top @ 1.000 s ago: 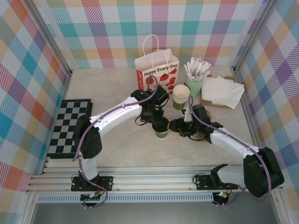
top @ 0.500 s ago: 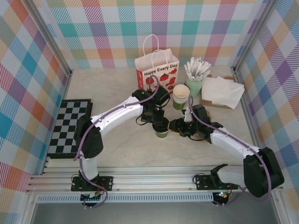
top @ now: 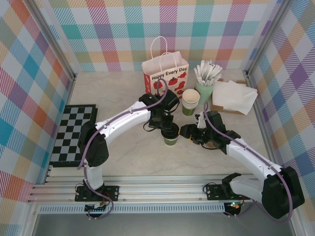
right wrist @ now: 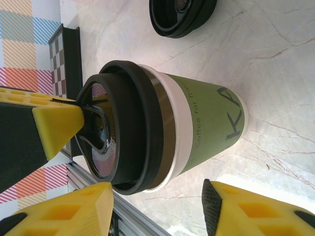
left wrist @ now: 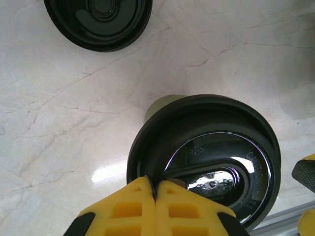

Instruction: Pack the takeout coffee

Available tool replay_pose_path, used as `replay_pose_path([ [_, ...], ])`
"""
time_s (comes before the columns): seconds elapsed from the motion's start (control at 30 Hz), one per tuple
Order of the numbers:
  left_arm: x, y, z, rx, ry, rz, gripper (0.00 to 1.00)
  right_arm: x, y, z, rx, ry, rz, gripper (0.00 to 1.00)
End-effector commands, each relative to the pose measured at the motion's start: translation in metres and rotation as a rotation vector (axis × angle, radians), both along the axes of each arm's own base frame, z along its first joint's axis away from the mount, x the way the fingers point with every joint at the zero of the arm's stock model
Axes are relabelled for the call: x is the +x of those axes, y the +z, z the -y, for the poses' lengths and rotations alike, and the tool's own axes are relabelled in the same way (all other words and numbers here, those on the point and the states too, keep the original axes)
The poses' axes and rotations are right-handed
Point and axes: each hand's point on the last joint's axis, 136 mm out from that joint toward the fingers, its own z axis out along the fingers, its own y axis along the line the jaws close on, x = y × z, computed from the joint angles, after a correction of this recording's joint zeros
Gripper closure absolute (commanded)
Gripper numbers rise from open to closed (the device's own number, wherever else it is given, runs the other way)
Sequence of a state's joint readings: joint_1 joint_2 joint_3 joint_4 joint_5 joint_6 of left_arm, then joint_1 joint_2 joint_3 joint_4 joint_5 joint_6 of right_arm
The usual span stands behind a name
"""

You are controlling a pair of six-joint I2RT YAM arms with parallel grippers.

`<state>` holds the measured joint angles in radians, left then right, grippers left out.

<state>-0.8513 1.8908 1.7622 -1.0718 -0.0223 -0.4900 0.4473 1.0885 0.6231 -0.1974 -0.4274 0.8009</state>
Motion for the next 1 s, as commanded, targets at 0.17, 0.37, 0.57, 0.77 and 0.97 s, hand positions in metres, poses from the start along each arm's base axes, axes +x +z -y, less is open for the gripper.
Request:
replay_pose_path([
  [0.17, -0.005, 0.014, 0.005, -0.015, -0.041, 0.010, 1.00, 0.004, 0.009, 0.001, 0.004, -0.010, 0.017, 0.45],
  [0.37, -0.008, 0.008, 0.004, 0.007, -0.054, -0.005, 1.00, 0.005, 0.002, -0.001, 0.006, 0.000, -0.005, 0.48],
  [0.57, -0.011, 0.003, 0.010, -0.005, -0.073, -0.029, 1.00, 0.006, -0.002, -0.004, 0.009, 0.006, -0.020, 0.49],
  [0.77, -0.013, -0.004, 0.011, 0.009, -0.082, -0.041, 1.00, 0.005, -0.004, -0.004, 0.010, 0.009, -0.025, 0.50],
  [0.97, -0.013, -0.007, 0.008, 0.040, -0.084, -0.039, 1.00, 0.006, -0.008, -0.004, 0.005, 0.011, -0.037, 0.51],
])
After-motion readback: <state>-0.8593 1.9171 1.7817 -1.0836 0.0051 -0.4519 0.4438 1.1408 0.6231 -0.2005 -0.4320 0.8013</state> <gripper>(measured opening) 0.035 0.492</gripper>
